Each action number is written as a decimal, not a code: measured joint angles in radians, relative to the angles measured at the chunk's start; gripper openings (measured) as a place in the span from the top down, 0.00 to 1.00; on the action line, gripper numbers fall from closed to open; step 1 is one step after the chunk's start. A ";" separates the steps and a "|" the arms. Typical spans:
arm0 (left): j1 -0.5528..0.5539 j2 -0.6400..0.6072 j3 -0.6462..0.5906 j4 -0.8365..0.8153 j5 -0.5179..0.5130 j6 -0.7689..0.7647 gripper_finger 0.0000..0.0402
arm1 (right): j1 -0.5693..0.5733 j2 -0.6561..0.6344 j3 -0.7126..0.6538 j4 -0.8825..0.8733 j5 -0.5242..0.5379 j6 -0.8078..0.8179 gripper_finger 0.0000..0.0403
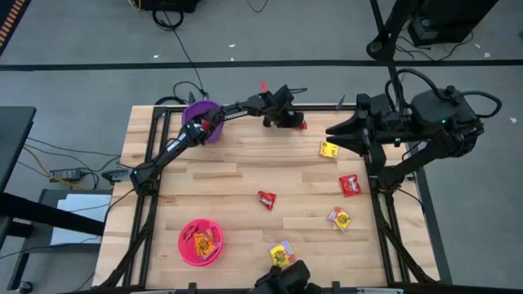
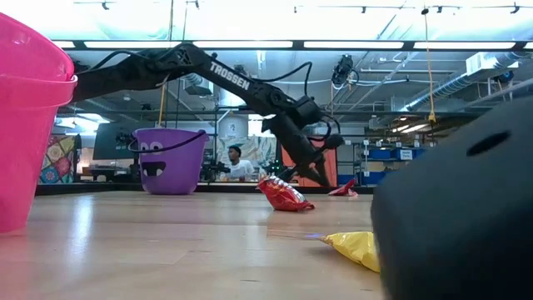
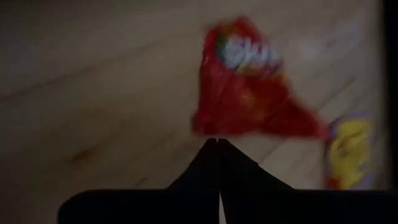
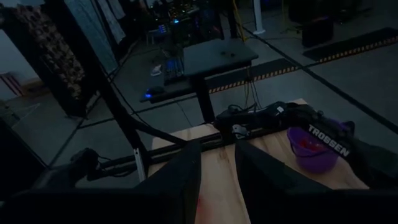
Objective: Sort candy by brand, put in halloween buckets
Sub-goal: Put the red candy into the purple bucket
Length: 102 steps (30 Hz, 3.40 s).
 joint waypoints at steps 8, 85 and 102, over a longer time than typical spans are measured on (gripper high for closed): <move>-0.012 0.002 0.000 -0.029 -0.040 0.036 1.00 | 0.021 -0.003 0.000 0.000 0.000 -0.004 0.72; -0.435 -1.291 -0.060 -0.806 -0.623 0.477 0.99 | -0.715 -0.114 -1.036 0.403 -0.380 0.141 0.75; -0.667 -1.373 -0.579 -0.394 -0.635 0.209 0.99 | -1.074 0.171 -1.077 0.558 -0.711 -0.067 0.76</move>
